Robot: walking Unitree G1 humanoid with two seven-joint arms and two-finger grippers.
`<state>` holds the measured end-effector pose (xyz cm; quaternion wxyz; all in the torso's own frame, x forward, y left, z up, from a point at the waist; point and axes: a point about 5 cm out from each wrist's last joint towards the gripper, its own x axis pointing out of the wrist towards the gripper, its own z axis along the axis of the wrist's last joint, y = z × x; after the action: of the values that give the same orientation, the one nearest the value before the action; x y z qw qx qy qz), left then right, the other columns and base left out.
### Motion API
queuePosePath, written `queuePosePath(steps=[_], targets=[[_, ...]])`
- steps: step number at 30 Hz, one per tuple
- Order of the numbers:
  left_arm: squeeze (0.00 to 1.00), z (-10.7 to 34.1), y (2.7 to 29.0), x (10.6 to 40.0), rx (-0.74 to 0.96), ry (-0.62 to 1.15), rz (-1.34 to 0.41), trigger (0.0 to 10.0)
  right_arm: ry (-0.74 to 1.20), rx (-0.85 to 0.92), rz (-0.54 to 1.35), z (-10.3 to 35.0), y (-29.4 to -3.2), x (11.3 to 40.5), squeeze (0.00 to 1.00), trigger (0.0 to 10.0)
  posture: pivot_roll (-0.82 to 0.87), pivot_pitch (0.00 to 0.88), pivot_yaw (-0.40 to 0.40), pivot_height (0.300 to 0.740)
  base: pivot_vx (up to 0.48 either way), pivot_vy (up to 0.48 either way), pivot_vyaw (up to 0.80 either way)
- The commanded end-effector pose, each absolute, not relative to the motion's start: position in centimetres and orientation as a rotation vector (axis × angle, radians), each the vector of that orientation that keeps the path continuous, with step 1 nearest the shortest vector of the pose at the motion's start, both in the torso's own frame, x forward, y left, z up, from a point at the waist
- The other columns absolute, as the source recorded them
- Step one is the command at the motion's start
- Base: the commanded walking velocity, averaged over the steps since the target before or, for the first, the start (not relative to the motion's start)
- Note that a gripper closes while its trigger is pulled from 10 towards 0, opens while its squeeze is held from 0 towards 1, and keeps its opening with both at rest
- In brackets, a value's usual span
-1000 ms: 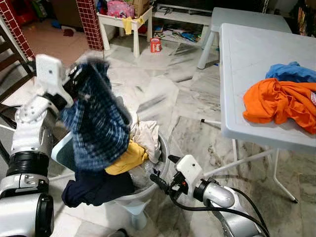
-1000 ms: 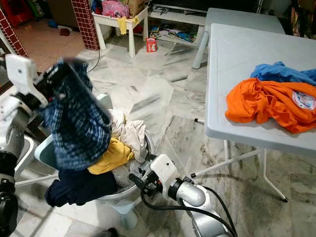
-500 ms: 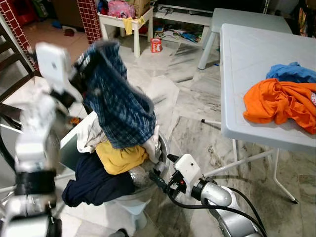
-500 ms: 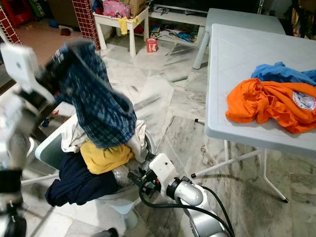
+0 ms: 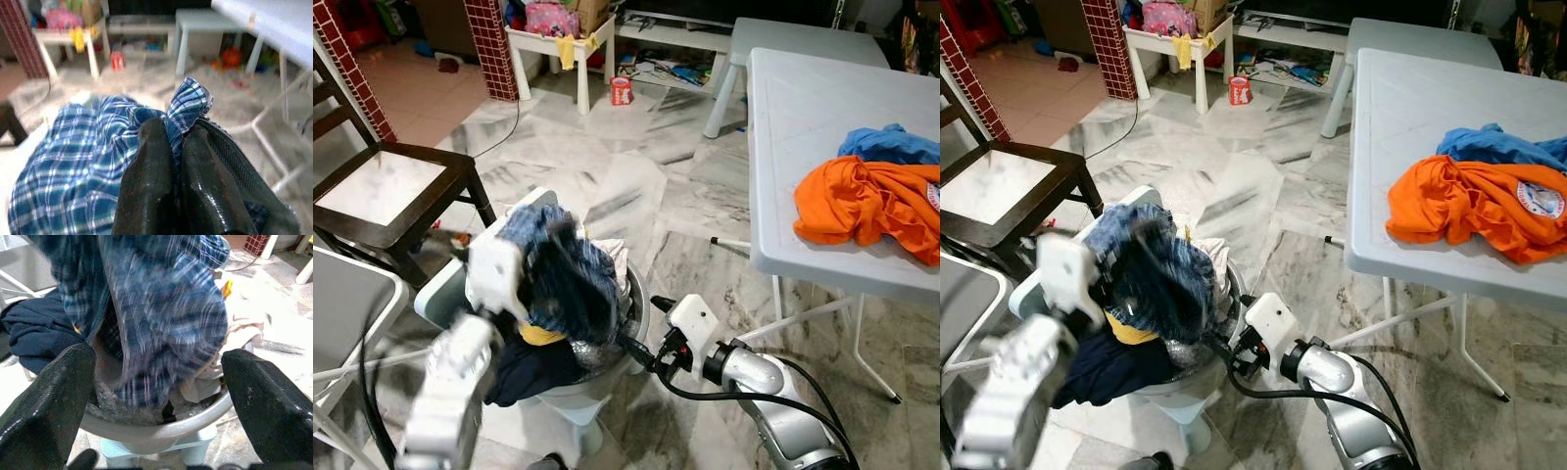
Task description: Hang hanger
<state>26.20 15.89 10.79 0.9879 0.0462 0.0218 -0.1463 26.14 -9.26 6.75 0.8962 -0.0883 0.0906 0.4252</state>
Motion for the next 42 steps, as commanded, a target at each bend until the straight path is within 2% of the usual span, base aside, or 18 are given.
queuePosePath(steps=[1, 7, 8, 9, 10, 11, 12, 13, 15, 21, 25, 29, 37, 39, 40, 41, 42], targets=[[0.0, 9.2, 16.0, 25.5, 0.122, 0.099, -0.279, 0.0, 0.2, -0.182, 0.888, 6.4, -9.2, 25.8, 0.0, 10.0, 0.03, 0.12, -0.051, 0.74, 0.0, 0.0, 0.0], [0.0, 3.1, 17.3, 22.0, 0.167, 0.381, -0.206, 0.0, 0.209, -0.184, 0.9, 6.2, -9.3, 25.6, 0.0, 10.0, 0.03, 0.123, -0.051, 0.74, 0.0, 0.0, 0.0], [0.0, 2.4, 18.0, 21.5, 0.208, 0.423, -0.16, 3.5, 0.211, -0.186, 0.896, 6.2, -9.5, 25.6, 0.0, 10.0, 0.02, 0.123, -0.051, 0.74, 0.0, 0.0, 0.0], [0.0, 2.2, 18.2, 21.3, 0.224, 0.435, -0.137, 6.4, 0.211, -0.187, 0.895, 6.2, -9.6, 25.6, 0.0, 10.0, 0.02, 0.122, -0.053, 0.74, 0.0, 0.0, 0.0], [0.0, 2.1, 18.2, 21.2, 0.218, 0.438, -0.136, 6.4, 0.212, -0.188, 0.895, 6.2, -9.6, 25.7, 0.0, 10.0, 0.02, 0.123, -0.053, 0.74, 0.0, 0.0, 0.0], [0.0, 2.1, 18.2, 21.2, 0.213, 0.439, -0.137, 10.0, 0.212, -0.188, 0.895, 6.2, -9.7, 25.7, 0.0, 10.0, 0.02, 0.123, -0.053, 0.74, 0.0, 0.0, 0.0], [0.18, 2.0, 18.8, 21.1, 0.224, 0.449, -0.072, 10.0, 0.212, -0.19, 0.894, 6.2, -9.7, 25.7, 0.0, 10.0, 0.03, 0.123, -0.057, 0.74, 0.0, 0.0, 0.0], [1.0, 1.9, 19.2, 21.1, 0.236, 0.45, -0.029, 10.0, 0.212, -0.191, 0.893, 6.2, -9.7, 25.7, 0.0, 10.0, 0.03, 0.123, -0.058, 0.74, 0.0, 0.0, 0.0], [1.0, 2.0, 20.8, 21.2, 0.268, 0.435, 0.109, 10.0, 0.21, -0.194, 0.895, 6.3, -9.6, 25.8, 0.0, 10.0, 0.03, 0.122, -0.061, 0.74, 0.0, 0.0, 0.0], [1.0, 4.6, 23.1, 20.9, 0.391, 0.293, 0.29, 10.0, 0.208, -0.196, 0.902, 6.3, -9.4, 25.7, 0.0, 10.0, 0.04, 0.122, -0.066, 0.74, 0.0, 0.0, 0.0], [1.0, 5.4, 23.4, 20.5, 0.457, 0.255, 0.303, 10.0, 0.209, -0.195, 0.906, 6.2, -9.3, 25.7, 0.0, 10.0, 0.04, 0.124, -0.067, 0.74, 0.0, 0.0, 0.0], [1.0, 4.3, 23.4, 19.8, 0.417, 0.321, 0.319, 10.0, 0.207, -0.194, 0.909, 6.2, -9.0, 25.8, 0.0, 10.0, 0.05, 0.124, -0.068, 0.74, 0.0, 0.0, 0.0], [1.0, 3.8, 22.4, 19.2, 0.575, 0.331, 0.247, 10.0, 0.204, -0.194, 0.909, 6.2, -8.9, 25.9, 0.0, 10.0, 0.06, 0.125, -0.066, 0.74, 0.0, 0.0, 0.0], [0.53, 3.9, 22.3, 19.4, 0.593, 0.326, 0.231, 10.0, 0.206, -0.197, 0.906, 6.1, -8.9, 25.9, 0.0, 10.0, 0.05, 0.122, -0.067, 0.74, 0.0, 0.0, 0.0], [0.53, 3.9, 22.3, 19.5, 0.579, 0.328, 0.233, 10.0, 0.206, -0.198, 0.906, 6.1, -9.0, 25.9, 0.0, 10.0, 0.05, 0.122, -0.067, 0.74, 0.0, 0.0, 0.0], [0.35, 3.9, 22.3, 19.7, 0.578, 0.323, 0.23, 10.0, 0.206, -0.199, 0.905, 6.1, -8.9, 26.0, 0.0, 10.0, 0.05, 0.119, -0.067, 0.74, 0.0, 0.0, 0.0], [0.35, 3.9, 22.3, 19.7, 0.578, 0.323, 0.23, 10.0, 0.206, -0.199, 0.905, 6.1, -8.9, 26.0, 0.0, 10.0, 0.05, 0.119, -0.067, 0.74, 0.0, 0.0, 0.0]])
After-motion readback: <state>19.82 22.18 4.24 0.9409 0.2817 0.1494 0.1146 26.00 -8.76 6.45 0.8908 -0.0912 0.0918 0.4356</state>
